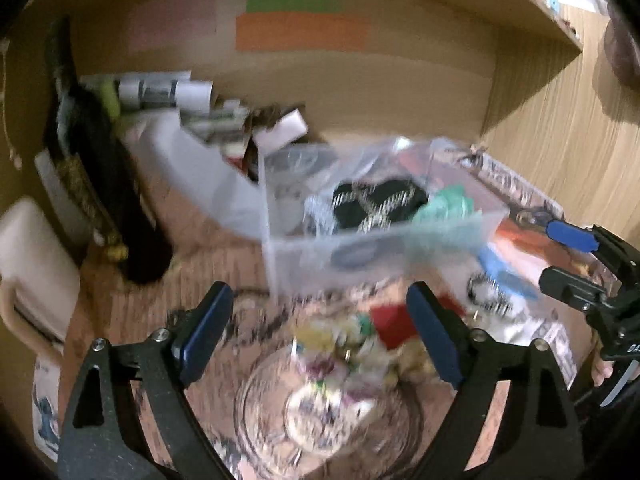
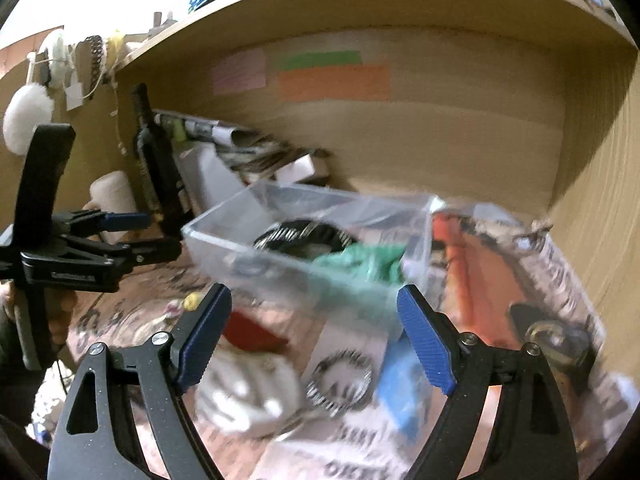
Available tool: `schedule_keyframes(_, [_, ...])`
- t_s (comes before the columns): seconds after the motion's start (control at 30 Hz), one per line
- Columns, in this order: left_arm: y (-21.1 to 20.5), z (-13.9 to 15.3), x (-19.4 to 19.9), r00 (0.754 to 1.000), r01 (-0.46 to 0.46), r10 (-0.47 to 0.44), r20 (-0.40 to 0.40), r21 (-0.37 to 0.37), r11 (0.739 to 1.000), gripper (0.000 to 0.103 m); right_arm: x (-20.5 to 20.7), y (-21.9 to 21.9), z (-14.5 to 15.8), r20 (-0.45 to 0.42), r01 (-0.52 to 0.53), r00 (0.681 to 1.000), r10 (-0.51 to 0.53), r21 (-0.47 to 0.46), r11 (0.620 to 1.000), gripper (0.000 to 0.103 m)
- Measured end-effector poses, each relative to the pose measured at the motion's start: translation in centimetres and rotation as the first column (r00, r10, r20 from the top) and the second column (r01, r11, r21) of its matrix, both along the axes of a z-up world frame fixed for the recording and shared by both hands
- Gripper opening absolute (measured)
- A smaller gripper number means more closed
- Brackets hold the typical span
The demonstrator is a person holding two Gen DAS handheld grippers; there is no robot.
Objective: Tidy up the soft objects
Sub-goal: 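Grasp the floral scrunchie with the left tool while the right tool grasps the white cloth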
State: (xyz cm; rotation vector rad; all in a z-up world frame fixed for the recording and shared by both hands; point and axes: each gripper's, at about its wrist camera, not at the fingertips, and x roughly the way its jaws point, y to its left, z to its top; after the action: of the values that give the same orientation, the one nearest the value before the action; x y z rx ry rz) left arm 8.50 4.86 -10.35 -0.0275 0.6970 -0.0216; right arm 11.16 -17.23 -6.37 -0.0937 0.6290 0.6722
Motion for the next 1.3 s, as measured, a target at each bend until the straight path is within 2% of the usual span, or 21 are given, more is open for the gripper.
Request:
schedule_keyframes(0.37, [-0.2, -4.8, -2.7, 0.994, -0.003, -0.001, -0.113, -0.032, 0.999, 0.089, -2.4, 1.0, -3.9, -0.136, -0.028, 0.99, 0.028, 0.005, 1.0, 0.083])
schedule_keyframes(0.5, [-0.9, -6.1, -2.0, 0.989, 0.012, -0.018, -0.148, -0.037, 0.999, 0.089, -2.6, 1.7, -5.2, -0.182, -0.048, 0.982, 0.048, 0.003, 0.999, 0.083])
schedule_keyframes(0.63, [-1.4, -6.5, -0.9, 0.989, 0.009, -0.013, -0.146, -0.03, 0.999, 0.089, -2.3, 2.3, -6.5, -0.222, -0.06, 0.973, 0.058, -0.002, 0.998, 0.083])
schedule_keyframes(0.7, [-1.6, -6.6, -0.4, 0.99, 0.007, -0.012, -0.141, -0.037, 0.999, 0.089, -2.2, 2.3, -6.9, -0.219, -0.048, 0.975, 0.046, -0.003, 0.999, 0.08])
schedule_keyframes(0.73, [-1.7, -6.6, -0.1, 0.99, 0.005, -0.01, -0.138, -0.036, 0.999, 0.089, -2.3, 2.3, -6.9, -0.217, -0.047, 0.975, 0.045, -0.004, 0.999, 0.073])
schedule_keyframes(0.77, [-1.7, -6.6, 0.1, 0.991, 0.001, -0.006, -0.135, -0.034, 0.999, 0.086, -2.2, 2.2, -6.9, -0.22, -0.051, 0.974, 0.05, -0.001, 0.999, 0.068])
schedule_keyframes(0.8, [-1.8, -6.7, 0.2, 0.991, -0.002, -0.003, -0.132, -0.032, 1.0, 0.077, -2.2, 2.1, -6.9, -0.219, -0.052, 0.974, 0.051, 0.003, 0.999, 0.065])
schedule_keyframes(0.83, [-1.9, -6.7, 0.2, 0.991, 0.0, -0.004, -0.133, -0.03, 1.0, 0.069, -2.2, 2.0, -6.9, -0.219, -0.054, 0.974, 0.054, 0.003, 0.999, 0.058])
schedule_keyframes(0.87, [-1.9, -6.7, 0.3, 0.991, 0.001, -0.005, -0.131, -0.028, 1.0, 0.066, -2.2, 2.0, -6.8, -0.22, -0.058, 0.974, 0.057, 0.006, 0.998, 0.052])
schedule_keyframes(0.9, [-1.9, -6.6, 0.2, 0.992, 0.0, -0.003, -0.126, -0.026, 1.0, 0.059, -2.2, 1.8, -6.8, -0.223, -0.061, 0.973, 0.062, 0.013, 0.998, 0.049])
schedule_keyframes(0.97, [-1.8, -6.6, 0.2, 0.992, 0.0, -0.003, -0.124, -0.03, 1.0, 0.047, -2.2, 1.8, -6.6, -0.227, -0.067, 0.971, 0.071, 0.024, 0.997, 0.036])
schedule_keyframes(1.03, [-1.3, -6.4, 0.1, 0.992, -0.007, 0.002, -0.123, -0.036, 0.999, 0.031, -2.3, 1.8, -6.4, -0.222, -0.07, 0.972, 0.073, 0.025, 0.997, 0.033])
schedule_keyframes(1.07, [-0.9, -6.3, 0.1, 0.992, -0.013, 0.007, -0.124, -0.046, 0.999, 0.027, -2.4, 1.7, -6.2, -0.212, -0.068, 0.975, 0.072, 0.025, 0.997, 0.031])
schedule_keyframes(1.2, [0.3, -5.7, -0.3, 0.993, -0.041, 0.034, -0.11, -0.063, 0.997, 0.014, -2.5, 0.9, -5.3, -0.185, -0.05, 0.981, 0.057, 0.042, 0.998, 0.029])
schedule_keyframes(1.3, [0.8, -4.8, -1.0, 0.995, -0.051, 0.046, -0.084, -0.066, 0.996, 0.012, -2.4, 0.2, -4.4, -0.158, -0.028, 0.987, 0.036, 0.049, 0.998, 0.029])
